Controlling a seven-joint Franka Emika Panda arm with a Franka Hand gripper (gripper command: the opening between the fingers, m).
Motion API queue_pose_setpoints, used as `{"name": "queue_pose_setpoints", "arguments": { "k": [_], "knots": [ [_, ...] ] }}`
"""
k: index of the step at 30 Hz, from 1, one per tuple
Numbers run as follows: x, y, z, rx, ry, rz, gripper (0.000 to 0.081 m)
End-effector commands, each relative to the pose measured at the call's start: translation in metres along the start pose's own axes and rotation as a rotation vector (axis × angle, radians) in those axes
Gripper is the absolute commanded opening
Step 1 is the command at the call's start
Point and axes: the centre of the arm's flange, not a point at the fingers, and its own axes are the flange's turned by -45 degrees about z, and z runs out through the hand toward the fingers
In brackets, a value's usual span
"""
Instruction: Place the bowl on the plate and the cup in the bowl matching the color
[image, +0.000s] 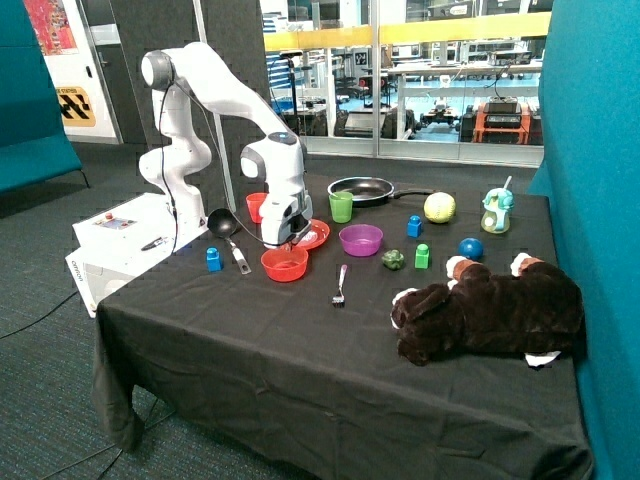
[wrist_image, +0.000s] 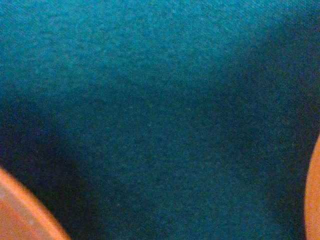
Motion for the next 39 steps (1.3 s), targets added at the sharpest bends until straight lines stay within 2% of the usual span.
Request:
{"name": "queue_pose_setpoints", "arguments": {
  "k": [1,4,8,10,20,39],
  "knots": [
    [0.0,0.004,0.005,0.0012,0.0012,-0.007,0.0157],
    [0.002,0.003,0.006,0.0012,0.0012,-0.015,0.012],
    [0.005,0.002,0.007,0.0012,0.0012,-0.017,0.0018],
    [0.006,0.001,0.007,0.0012,0.0012,-0.021,0.0004],
    [0.008,-0.006,0.006,0.0012,0.0013,-0.026,0.0],
    [-0.004,0.002,0.006,0.0012,0.0012,-0.011,0.0]
  ]
}}
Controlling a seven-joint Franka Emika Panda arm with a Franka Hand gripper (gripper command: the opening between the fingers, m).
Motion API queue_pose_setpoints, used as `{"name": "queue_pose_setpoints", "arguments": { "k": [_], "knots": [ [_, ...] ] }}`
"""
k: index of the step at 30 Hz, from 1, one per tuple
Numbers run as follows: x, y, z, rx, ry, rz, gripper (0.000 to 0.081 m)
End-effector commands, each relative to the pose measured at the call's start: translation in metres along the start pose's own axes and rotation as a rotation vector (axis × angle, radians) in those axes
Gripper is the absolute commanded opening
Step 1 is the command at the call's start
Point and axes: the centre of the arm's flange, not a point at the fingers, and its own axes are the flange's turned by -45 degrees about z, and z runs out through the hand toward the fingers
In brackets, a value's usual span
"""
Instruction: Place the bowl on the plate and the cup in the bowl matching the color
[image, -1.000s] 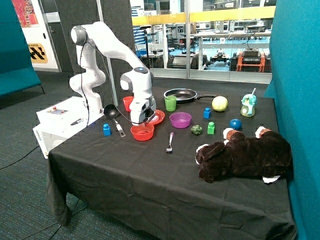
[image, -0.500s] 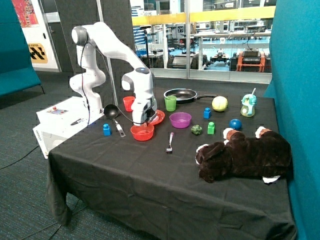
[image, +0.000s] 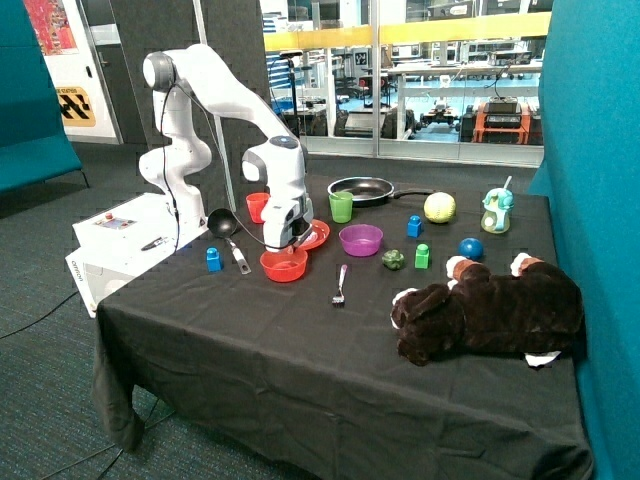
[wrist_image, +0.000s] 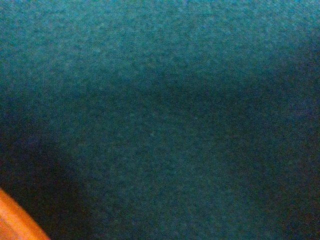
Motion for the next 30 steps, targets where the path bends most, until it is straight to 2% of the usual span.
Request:
{"name": "queue_pose_setpoints", "arguments": {
  "k": [1,12,20,26,30],
  "knots": [
    [-0.007,0.002,-0.001,-0.0023,-0.001,0.003,0.0],
    [-0.005,-0.001,-0.011,-0.0023,-0.001,-0.011,0.0],
    [0.003,-0.019,-0.047,-0.0023,-0.0011,-0.075,0.0],
    [0.006,-0.035,-0.063,-0.0023,-0.0011,-0.121,0.0],
    [0.004,-0.058,-0.072,-0.0022,-0.0012,-0.194,0.0]
  ]
}}
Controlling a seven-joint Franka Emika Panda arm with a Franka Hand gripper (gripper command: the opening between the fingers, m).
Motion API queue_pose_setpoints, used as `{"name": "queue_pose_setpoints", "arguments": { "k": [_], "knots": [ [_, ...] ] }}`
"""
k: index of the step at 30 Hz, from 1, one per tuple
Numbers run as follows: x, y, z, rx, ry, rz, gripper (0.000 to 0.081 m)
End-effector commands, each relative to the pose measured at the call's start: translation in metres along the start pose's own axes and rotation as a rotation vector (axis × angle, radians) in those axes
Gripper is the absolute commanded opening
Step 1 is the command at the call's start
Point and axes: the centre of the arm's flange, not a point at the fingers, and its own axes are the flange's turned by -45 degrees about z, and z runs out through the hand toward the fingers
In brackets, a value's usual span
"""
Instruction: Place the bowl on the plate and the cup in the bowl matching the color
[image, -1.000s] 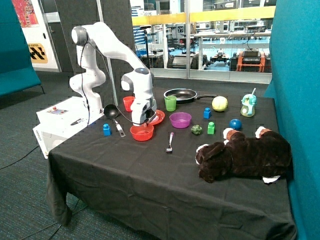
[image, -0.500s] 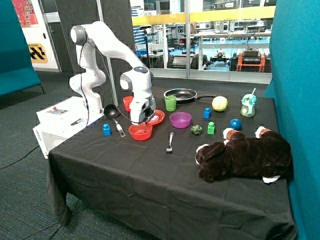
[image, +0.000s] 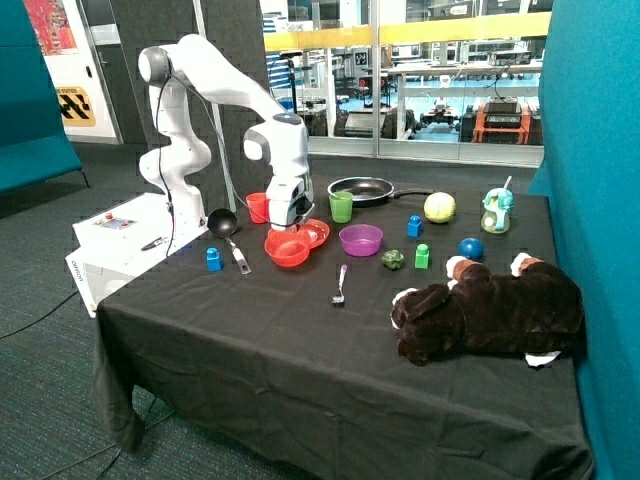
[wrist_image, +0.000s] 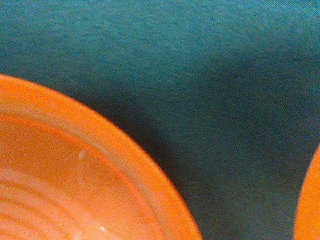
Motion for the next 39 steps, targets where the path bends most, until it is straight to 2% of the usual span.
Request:
{"name": "queue_pose_setpoints", "arguments": {
  "k": [1,4,12,20,27,39],
  "knots": [
    [0.004,-0.034,-0.024,-0.0004,-0.0017,-0.098,0.0],
    [0.002,-0.045,-0.026,-0.0004,-0.0018,-0.125,0.0],
    [-0.024,-0.111,-0.023,-0.0002,-0.0018,-0.323,0.0],
    [-0.05,-0.144,-0.019,-0.0002,-0.0018,-0.395,0.0],
    [-0.064,-0.157,-0.01,-0.0001,-0.0018,-0.405,0.0],
    [-0.07,-0.174,0.005,-0.0002,-0.0018,-0.397,0.0]
  ]
}}
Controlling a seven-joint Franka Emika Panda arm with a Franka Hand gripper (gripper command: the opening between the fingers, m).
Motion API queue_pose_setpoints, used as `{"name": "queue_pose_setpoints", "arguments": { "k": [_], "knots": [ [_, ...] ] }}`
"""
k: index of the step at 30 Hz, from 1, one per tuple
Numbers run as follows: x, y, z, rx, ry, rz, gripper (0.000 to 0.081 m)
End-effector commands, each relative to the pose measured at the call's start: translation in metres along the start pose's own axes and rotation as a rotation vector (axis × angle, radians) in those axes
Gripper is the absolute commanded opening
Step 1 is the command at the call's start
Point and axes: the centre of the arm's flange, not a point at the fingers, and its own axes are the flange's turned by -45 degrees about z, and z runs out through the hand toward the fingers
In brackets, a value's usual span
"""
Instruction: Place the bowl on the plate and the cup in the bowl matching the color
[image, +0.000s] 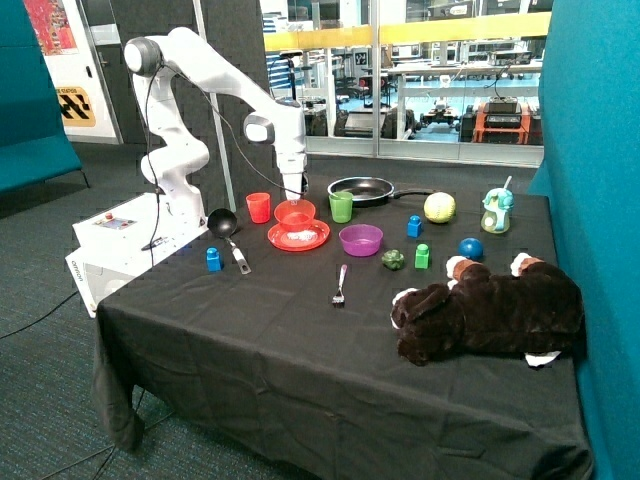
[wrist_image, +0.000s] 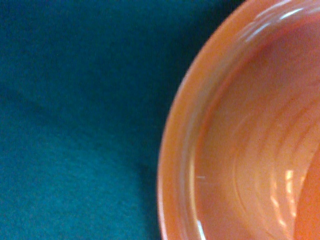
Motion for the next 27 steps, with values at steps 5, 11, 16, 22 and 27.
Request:
{"name": "queue_pose_setpoints", "arguments": {
  "k": [5,11,16,22,27],
  "knots": [
    [0.002,-0.017,0.011,0.0018,0.0017,0.014,0.0],
    [0.003,-0.014,0.01,0.0018,0.0017,0.026,0.0358],
    [0.004,-0.011,0.01,0.0018,0.0017,0.023,0.0484],
    [0.004,-0.006,0.01,0.0018,0.0017,0.029,0.0532],
    [0.004,0.006,0.008,0.0018,0.0017,0.04,0.0639]
  ]
}}
